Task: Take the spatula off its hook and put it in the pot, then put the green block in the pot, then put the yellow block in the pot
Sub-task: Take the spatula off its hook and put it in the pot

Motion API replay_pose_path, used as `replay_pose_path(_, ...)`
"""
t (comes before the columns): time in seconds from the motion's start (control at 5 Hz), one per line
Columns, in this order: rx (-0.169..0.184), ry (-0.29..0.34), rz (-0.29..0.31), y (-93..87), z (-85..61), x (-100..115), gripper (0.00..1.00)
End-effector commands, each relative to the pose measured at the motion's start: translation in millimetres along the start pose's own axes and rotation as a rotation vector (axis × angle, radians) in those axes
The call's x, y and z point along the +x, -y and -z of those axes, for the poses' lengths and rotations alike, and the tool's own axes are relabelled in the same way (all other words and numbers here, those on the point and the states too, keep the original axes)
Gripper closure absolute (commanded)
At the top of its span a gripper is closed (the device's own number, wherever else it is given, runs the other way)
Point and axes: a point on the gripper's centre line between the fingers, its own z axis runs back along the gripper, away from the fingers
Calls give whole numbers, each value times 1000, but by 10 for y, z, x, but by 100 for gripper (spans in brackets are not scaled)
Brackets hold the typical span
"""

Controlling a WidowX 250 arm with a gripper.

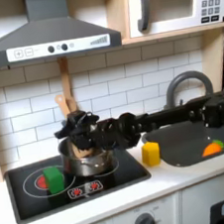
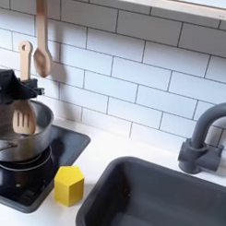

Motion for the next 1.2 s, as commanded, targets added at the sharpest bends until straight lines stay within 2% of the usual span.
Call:
replay_pose_path(0.0,46,-36,14,-55,-13,29,0)
replay_pose_path(0.2,30,-36,12,-46,-40,40,0)
replay_pose_path(0.4,-12,-25,19,38,-115,151,0)
replay_pose_path(0.6,-31,-2,20,67,-313,315,0)
replay_pose_path(0.8,-18,-54,5,30,-542,409,0)
replay_pose_path(1.0,39,-198,30,56,-744,440,0)
